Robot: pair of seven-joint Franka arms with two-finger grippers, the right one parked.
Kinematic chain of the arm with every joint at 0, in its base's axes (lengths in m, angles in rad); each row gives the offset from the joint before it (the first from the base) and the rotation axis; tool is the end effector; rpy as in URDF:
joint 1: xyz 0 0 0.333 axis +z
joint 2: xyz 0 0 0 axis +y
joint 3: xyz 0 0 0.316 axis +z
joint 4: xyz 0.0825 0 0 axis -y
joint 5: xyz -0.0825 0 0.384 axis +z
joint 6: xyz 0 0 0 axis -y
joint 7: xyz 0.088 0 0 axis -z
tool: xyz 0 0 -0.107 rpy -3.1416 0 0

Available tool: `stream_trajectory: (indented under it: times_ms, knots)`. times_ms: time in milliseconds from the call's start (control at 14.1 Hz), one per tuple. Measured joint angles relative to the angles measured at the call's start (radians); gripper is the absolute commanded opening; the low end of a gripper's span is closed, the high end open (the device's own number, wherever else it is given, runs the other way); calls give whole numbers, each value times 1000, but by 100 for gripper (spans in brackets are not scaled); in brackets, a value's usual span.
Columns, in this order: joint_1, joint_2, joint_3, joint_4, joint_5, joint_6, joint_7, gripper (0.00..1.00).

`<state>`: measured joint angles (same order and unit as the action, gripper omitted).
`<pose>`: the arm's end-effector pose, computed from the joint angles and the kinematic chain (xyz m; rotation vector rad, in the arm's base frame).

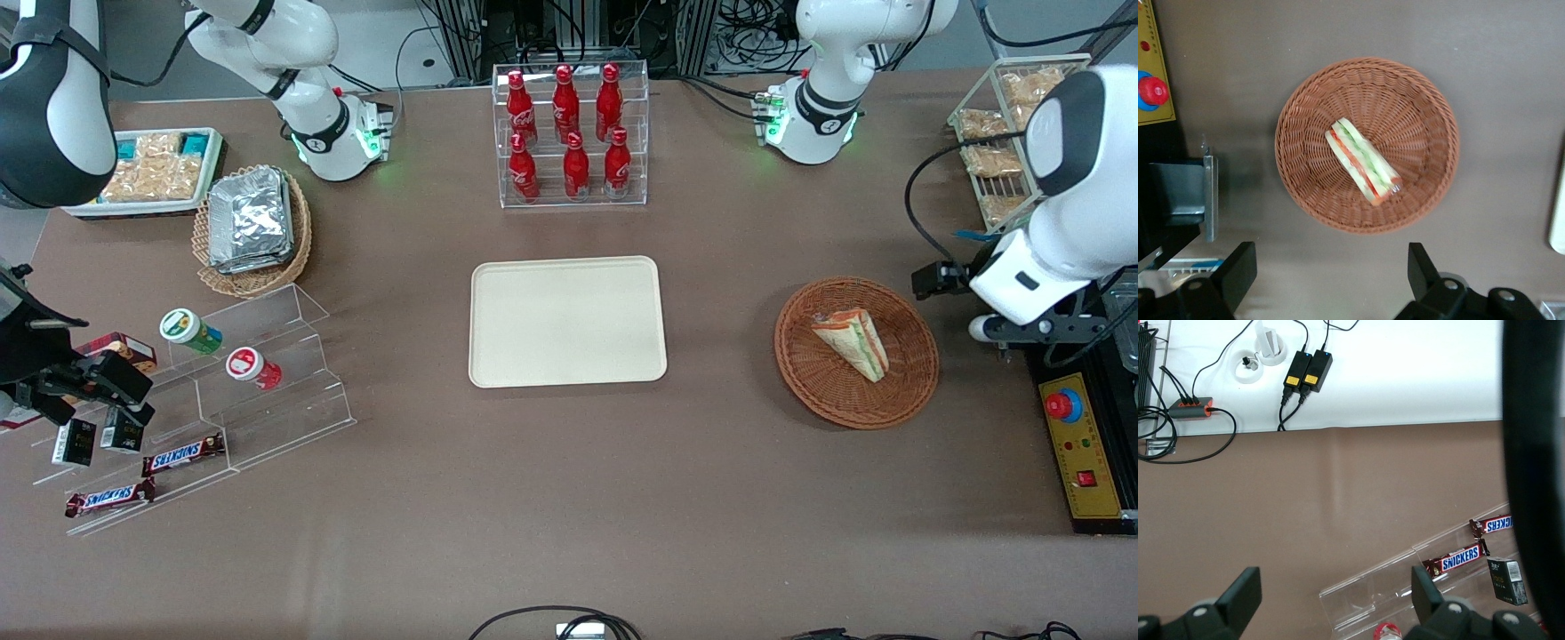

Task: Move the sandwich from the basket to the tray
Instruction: 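Move the left gripper over the sandwich in the wicker basket, then lower the left gripper and close it on the wrapped sandwich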

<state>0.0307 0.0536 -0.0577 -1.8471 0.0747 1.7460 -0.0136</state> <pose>0.5598 -0.0079 0.4788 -3.0598 0.0494 0.2348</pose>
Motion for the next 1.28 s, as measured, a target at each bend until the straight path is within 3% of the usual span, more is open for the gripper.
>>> stream_trajectory:
  times_ms: [639,1277]
  knots:
    - [19,1,-4,-328,0,407,-199,100]
    - [18,39,-4,-376,-4,465,-367,100]
